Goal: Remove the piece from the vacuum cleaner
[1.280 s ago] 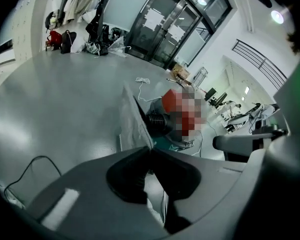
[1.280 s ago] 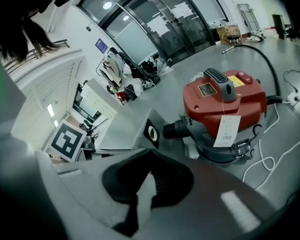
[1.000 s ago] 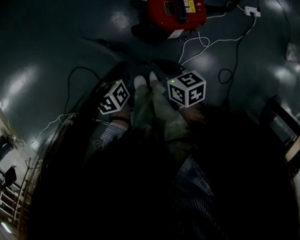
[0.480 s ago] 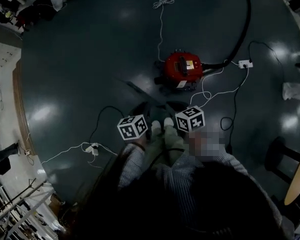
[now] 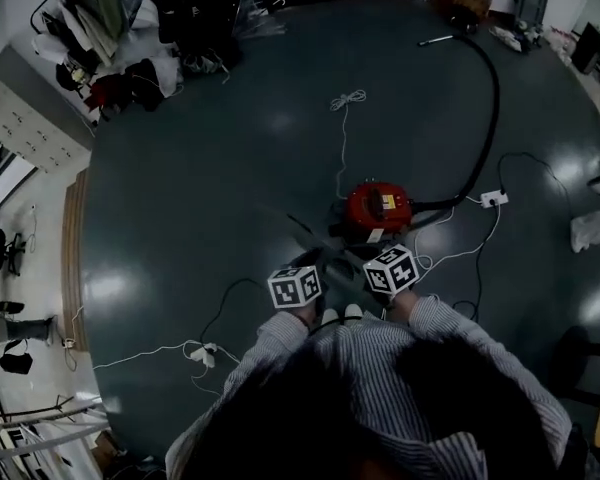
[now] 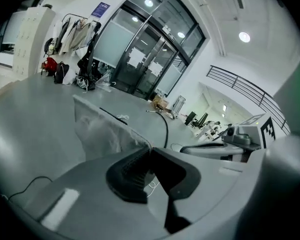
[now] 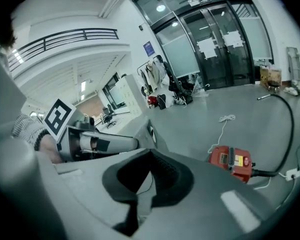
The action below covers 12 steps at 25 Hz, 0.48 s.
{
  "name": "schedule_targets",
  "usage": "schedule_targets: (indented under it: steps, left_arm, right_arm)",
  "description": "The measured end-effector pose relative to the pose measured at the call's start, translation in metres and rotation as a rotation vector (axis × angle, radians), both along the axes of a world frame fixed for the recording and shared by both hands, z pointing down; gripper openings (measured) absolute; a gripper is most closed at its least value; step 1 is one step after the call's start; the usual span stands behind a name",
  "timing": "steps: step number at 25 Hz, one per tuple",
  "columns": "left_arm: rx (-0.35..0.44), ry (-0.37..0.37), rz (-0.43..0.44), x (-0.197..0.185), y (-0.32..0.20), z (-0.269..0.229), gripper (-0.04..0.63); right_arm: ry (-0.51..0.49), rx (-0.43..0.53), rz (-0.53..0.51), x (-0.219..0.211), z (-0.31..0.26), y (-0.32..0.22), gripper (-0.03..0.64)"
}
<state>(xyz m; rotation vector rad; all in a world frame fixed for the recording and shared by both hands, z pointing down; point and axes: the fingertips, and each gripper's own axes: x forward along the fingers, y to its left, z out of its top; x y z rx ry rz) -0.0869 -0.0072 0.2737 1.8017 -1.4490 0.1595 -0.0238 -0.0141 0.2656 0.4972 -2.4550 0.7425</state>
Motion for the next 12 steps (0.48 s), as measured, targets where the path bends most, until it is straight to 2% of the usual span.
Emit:
schedule_targets:
  steps: [4, 9, 12]
  left_arm:
    - [-0.016, 0.012, 0.013, 0.011, 0.002, 0.011, 0.025]
    - [0.006, -0.015, 0.055, 0.007, -0.011, 0.004, 0.026]
    - [-0.025, 0.020, 0.073, 0.014, -0.002, 0.013, 0.026]
  right_arm:
    - [0.027, 0.009, 0.004, 0.007, 0.005, -0.008, 0.002]
    - [0.021, 0.013, -0.064, -0.003, 0.001, -0.010, 0.002]
    - [0.019, -0.007, -0.073, -0.006, 0.003, -0.001, 0.002]
